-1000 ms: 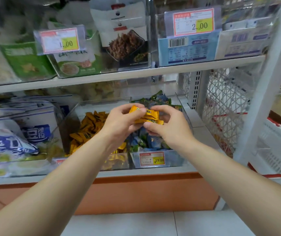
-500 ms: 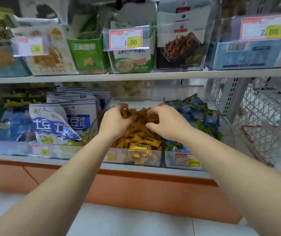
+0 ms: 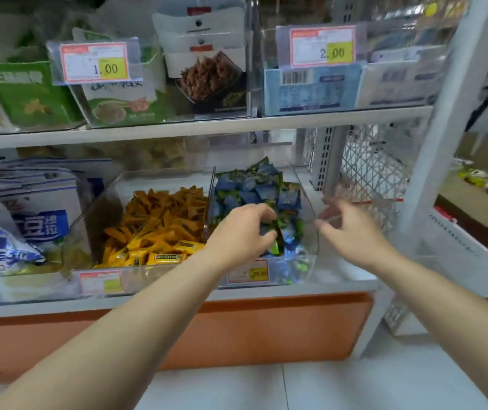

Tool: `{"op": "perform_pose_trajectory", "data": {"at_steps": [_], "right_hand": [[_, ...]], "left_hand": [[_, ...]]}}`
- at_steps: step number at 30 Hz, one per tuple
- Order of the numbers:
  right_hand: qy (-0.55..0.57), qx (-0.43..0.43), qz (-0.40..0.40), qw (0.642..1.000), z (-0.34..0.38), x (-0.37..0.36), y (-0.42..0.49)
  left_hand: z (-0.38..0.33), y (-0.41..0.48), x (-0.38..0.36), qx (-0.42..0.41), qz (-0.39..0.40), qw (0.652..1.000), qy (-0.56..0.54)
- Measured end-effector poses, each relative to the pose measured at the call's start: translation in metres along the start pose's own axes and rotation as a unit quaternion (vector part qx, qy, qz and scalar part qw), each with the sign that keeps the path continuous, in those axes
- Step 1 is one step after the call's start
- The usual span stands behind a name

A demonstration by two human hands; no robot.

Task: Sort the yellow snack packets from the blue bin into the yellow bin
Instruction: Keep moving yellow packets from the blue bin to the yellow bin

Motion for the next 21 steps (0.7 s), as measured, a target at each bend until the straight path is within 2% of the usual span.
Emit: {"op": "perform_pose_trajectory", "data": {"at_steps": [2, 5, 7, 13, 16, 18, 21], "right_hand": [[0.018, 0.03, 0.021, 0.999, 0.001, -0.006, -0.001], [-0.044, 0.068, 0.027, 0.996, -0.001, -0.017, 0.0], [-0.059, 0.073, 0.052, 0.994, -0.005, -0.023, -0.002], [-0.041, 0.086, 0.074, 0.993, -0.009, -0.022, -0.002], [-0.037, 0.089, 0.076, 0.992, -0.007, -0.021, -0.004], [-0.037, 0.089, 0.075, 0.993, -0.007, -0.021, -0.004], [-0.031, 0.086, 0.075, 0.993, -0.007, -0.022, -0.004]], "left_hand": [[-0.003, 0.018, -0.014, -0.005, -0.007, 0.999, 0.04], [-0.007, 0.034, -0.034, -0.009, 0.04, 0.983, 0.179], [-0.007, 0.038, -0.037, -0.019, 0.058, 0.972, 0.227], [0.009, 0.023, -0.002, -0.104, 0.072, 0.963, 0.238], [0.014, 0.021, 0.02, -0.108, 0.067, 0.961, 0.246], [0.009, 0.027, 0.022, -0.108, 0.03, 0.963, 0.246], [-0.002, 0.038, 0.005, -0.074, -0.004, 0.984, 0.165]]}}
Point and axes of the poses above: each hand's wrist, its own y-axis towards the middle knuckle, its own x-axis out of the back of the hand, z = x × y, the point moved 2 cm from there along y, towards the middle knuckle, and after that the axes turned 3 degrees about y, right-handed, at the moved point
